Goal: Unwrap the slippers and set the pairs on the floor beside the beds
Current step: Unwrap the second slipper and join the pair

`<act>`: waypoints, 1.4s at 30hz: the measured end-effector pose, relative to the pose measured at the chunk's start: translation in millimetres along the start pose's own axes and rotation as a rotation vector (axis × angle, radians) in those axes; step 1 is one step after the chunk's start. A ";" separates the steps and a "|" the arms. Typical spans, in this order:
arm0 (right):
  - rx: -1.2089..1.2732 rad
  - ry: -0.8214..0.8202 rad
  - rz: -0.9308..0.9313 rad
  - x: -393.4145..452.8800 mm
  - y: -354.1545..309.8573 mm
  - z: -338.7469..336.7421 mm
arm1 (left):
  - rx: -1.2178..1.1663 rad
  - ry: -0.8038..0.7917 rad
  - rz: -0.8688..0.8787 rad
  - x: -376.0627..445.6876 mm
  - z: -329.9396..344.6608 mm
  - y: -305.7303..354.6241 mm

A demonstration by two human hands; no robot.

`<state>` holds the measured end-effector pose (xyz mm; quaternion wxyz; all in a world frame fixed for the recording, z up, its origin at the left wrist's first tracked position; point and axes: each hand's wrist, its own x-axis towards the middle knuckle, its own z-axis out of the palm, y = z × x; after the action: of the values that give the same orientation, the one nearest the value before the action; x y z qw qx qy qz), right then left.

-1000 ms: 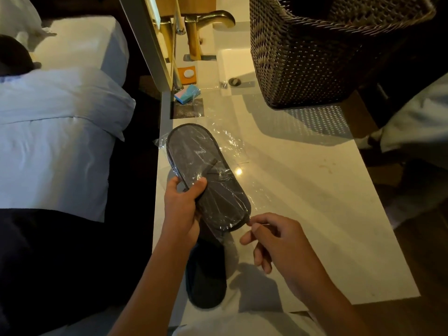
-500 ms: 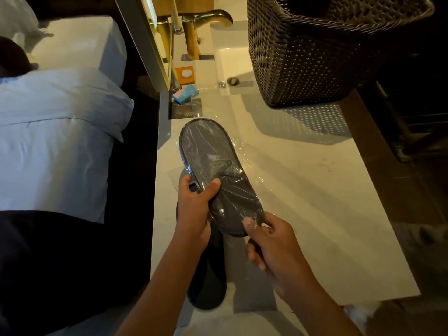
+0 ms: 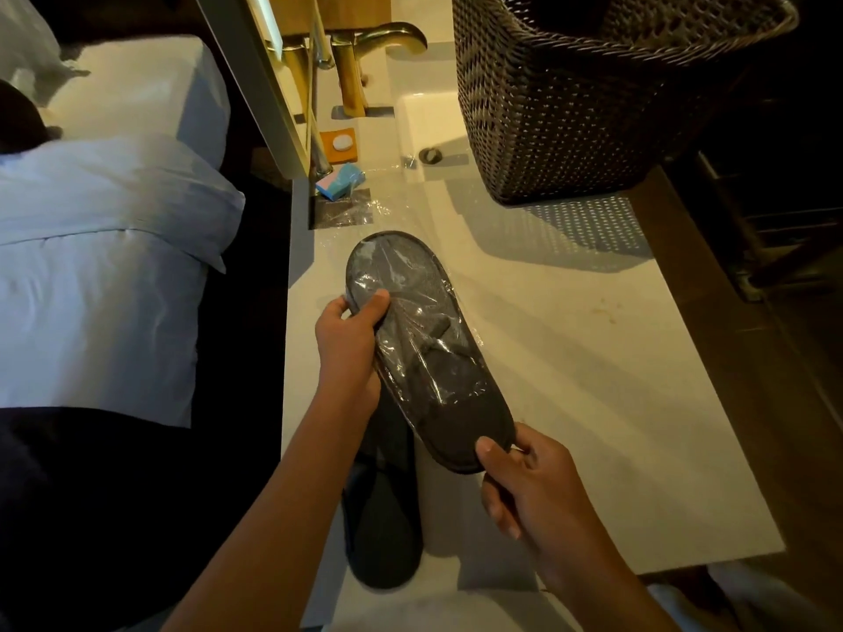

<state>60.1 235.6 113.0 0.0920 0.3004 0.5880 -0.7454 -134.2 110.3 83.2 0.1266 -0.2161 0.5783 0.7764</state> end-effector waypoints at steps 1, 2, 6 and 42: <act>0.013 -0.012 -0.003 -1.6 1.5 -1.6 | 0.001 0.005 0.002 3.0 1.7 3.1; 0.021 -0.022 -0.007 -3.3 2.5 -2.9 | 0.002 0.011 0.006 6.2 3.2 6.3; 0.025 -0.036 -0.005 -8.7 5.1 -7.3 | 0.004 -0.007 0.017 22.0 10.4 18.9; 0.065 -0.028 -0.012 -6.4 14.7 -18.7 | -0.020 -0.099 -0.183 -20.6 10.6 -28.5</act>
<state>78.8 247.4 102.1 0.0860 0.2890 0.5640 -0.7688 -105.5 130.1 71.6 0.2231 -0.2308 0.5413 0.7772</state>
